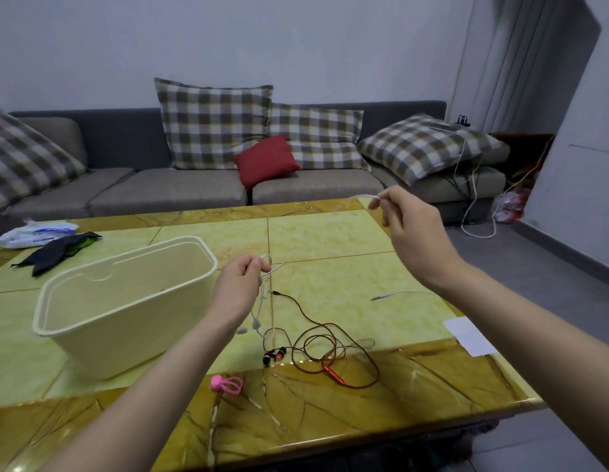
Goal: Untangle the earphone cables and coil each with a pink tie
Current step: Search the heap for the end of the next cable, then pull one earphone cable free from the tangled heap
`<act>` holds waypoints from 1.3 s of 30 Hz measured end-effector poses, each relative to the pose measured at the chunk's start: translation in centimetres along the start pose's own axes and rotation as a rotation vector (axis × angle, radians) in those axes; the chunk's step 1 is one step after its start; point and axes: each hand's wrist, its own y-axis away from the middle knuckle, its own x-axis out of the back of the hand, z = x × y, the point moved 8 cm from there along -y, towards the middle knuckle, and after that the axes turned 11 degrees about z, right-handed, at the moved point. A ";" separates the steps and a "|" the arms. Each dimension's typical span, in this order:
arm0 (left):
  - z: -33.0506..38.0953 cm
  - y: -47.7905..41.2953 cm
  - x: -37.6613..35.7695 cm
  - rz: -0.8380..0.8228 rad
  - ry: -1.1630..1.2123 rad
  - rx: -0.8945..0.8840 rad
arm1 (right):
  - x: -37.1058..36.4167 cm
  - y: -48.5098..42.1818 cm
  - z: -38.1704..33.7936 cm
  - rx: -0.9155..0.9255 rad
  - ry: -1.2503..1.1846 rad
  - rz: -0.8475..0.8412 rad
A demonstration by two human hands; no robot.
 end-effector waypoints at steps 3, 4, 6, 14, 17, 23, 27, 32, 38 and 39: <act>-0.9 0.1 0.3 -0.012 -0.035 0.017 | 0.2 0.7 2.6 -0.031 0.206 -0.074; -1.1 0.3 0.3 -0.013 -0.046 0.015 | 0.1 0.9 3.2 -0.036 0.277 -0.120; -1.3 0.9 0.0 -0.019 -0.098 -0.010 | -0.4 1.8 4.7 -0.053 0.408 -0.251; -0.7 3.5 -2.6 -0.163 -0.212 -0.084 | -3.2 7.5 8.5 -0.292 0.624 -0.700; 0.2 4.3 -3.6 -0.240 -0.259 -0.153 | -5.2 9.1 3.4 -0.259 0.267 -0.656; 2.2 5.0 -3.9 -0.276 -0.249 -0.226 | -8.4 10.0 -2.4 -0.181 0.006 -0.684; 1.0 4.8 -2.7 -0.323 -0.137 -0.120 | -8.3 9.4 -1.2 -0.328 -0.129 -0.616; -1.7 5.7 -2.5 -0.488 -0.062 0.065 | -7.1 8.3 0.1 -0.260 0.005 -0.495; -1.4 6.0 -3.0 -0.501 0.666 0.468 | -6.9 9.0 1.5 -0.263 0.125 -0.477; -0.9 5.9 -3.0 -0.480 0.808 0.521 | -7.2 9.5 1.5 -0.257 0.142 -0.502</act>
